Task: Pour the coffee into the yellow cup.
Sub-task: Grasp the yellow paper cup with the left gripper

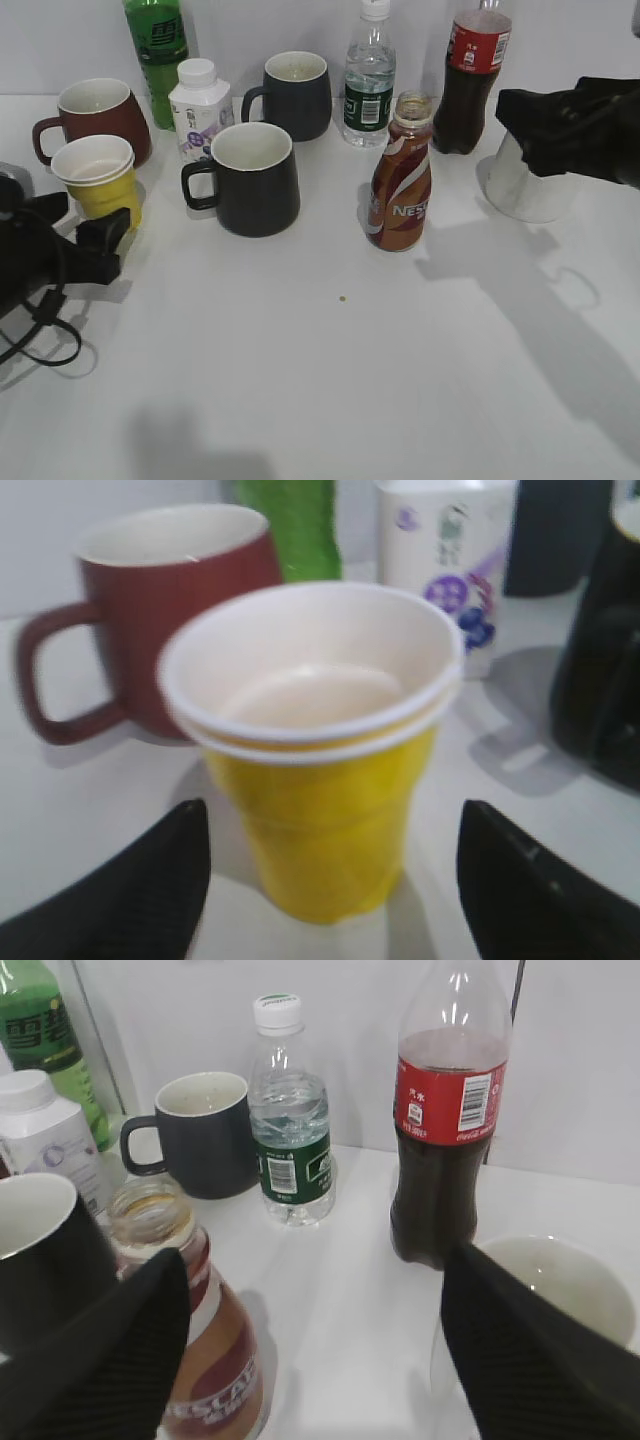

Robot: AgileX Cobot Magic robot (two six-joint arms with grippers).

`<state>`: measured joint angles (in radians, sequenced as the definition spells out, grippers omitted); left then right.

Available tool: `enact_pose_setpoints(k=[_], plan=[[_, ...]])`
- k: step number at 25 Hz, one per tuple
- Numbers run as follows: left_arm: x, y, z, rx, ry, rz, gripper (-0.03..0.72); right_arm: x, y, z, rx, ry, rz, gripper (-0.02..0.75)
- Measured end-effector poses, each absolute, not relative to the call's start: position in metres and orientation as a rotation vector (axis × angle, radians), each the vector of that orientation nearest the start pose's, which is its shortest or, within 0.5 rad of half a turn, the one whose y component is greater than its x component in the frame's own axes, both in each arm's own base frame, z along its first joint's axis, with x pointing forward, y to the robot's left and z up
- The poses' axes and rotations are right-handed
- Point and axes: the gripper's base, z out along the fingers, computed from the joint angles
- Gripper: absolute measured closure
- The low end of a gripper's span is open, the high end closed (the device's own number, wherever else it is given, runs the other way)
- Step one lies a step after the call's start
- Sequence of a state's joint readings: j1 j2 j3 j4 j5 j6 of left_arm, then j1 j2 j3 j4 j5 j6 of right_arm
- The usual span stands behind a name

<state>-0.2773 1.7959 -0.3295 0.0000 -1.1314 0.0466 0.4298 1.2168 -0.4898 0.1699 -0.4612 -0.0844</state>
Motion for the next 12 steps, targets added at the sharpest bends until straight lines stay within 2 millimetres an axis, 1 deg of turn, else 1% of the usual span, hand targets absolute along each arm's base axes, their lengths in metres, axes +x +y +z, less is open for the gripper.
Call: enact_pose_setpoints(k=[2,6,12], plan=[[0.254,-0.072,0.120,0.295,1.804,-0.163,0.102,0.227,0.096,0.248,-0.257,1.735,0.293,0.150],[0.269,-0.077,0.116,0.291,1.778,-0.165,0.102,0.236,0.099,0.240,-0.249,1.711,0.281,0.150],[0.292,-0.083,0.109,0.286,1.751,-0.167,0.102,0.243,0.101,0.230,-0.248,1.707,0.269,0.150]])
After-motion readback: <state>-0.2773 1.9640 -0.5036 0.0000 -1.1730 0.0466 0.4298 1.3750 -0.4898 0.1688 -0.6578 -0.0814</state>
